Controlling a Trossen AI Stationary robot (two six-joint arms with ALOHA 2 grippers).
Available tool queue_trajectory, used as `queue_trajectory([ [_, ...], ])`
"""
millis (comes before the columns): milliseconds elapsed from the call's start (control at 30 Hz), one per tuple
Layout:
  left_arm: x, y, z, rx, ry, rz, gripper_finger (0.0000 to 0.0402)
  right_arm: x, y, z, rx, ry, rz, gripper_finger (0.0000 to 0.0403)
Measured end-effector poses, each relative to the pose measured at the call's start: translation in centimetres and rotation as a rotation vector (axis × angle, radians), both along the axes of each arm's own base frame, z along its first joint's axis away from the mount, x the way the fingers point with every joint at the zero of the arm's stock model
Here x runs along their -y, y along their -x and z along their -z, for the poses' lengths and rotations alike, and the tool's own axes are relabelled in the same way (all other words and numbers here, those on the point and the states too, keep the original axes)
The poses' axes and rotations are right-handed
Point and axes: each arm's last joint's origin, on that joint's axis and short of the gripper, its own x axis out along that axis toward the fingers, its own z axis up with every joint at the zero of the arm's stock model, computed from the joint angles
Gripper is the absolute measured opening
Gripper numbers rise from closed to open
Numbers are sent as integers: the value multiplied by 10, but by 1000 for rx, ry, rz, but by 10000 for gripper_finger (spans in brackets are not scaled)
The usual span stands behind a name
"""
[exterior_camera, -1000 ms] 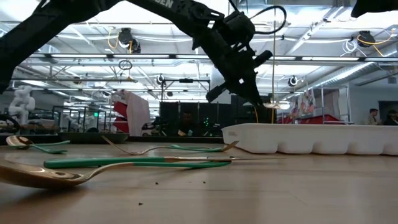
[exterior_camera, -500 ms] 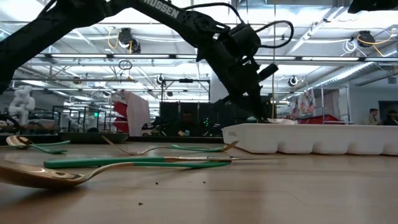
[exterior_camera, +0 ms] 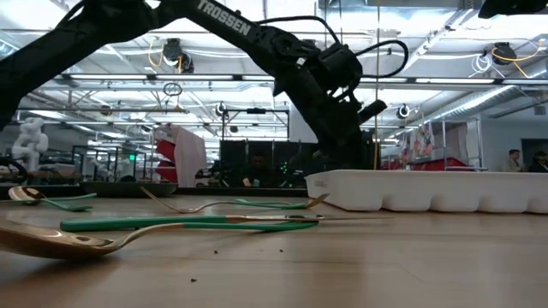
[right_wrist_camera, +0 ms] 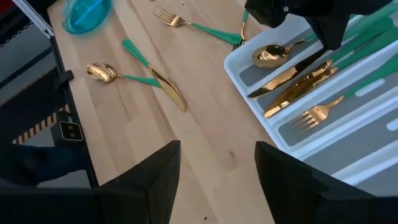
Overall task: Sort silverware
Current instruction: Put the top green table knife into the middle left slot of the white silverware tray
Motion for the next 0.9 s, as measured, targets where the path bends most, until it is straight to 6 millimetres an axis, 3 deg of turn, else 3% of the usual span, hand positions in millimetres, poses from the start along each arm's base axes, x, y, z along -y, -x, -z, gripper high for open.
queue_trajectory([
  [900,-16,-2,-5,47,8,-50,22,0,0,0,5,-1,-4,201],
])
